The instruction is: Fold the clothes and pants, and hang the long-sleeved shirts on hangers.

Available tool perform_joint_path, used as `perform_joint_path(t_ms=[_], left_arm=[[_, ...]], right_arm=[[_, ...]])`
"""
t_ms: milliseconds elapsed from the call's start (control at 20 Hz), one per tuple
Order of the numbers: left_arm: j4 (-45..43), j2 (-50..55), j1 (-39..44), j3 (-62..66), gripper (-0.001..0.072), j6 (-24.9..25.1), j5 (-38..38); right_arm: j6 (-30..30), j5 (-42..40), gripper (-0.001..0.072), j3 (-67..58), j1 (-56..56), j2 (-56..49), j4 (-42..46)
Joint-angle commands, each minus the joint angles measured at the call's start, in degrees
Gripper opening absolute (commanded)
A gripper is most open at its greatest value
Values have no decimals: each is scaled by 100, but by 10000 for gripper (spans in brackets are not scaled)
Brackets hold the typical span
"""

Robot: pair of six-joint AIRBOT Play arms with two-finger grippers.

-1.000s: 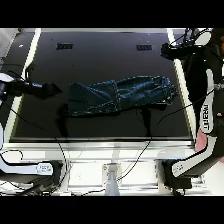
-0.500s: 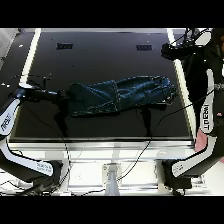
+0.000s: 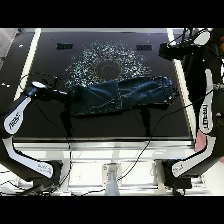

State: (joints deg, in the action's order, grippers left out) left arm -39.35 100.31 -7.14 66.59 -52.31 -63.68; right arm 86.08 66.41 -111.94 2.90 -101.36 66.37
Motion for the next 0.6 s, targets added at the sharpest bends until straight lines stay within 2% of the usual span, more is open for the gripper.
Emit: perform_joint_path(t_ms=[0,150,200,450,550], left_arm=[[72,-11,55,599,34,-898,-881],[-444,-52,-35,2033,33,-2050,-2253],[-704,-109,-46,2603,33,-2297,-2542],[-1867,-308,-63,5093,33,-3641,-2627],[-2317,-348,-55,5508,32,-4081,-2872]], right_arm=[[-22,28,54,-2,-83,4,-17],[-22,195,53,-2,-127,7,-15],[-22,280,54,-2,-127,7,-17],[-87,859,54,-2,-245,4,-13],[-160,918,53,-2,-439,4,-17]])
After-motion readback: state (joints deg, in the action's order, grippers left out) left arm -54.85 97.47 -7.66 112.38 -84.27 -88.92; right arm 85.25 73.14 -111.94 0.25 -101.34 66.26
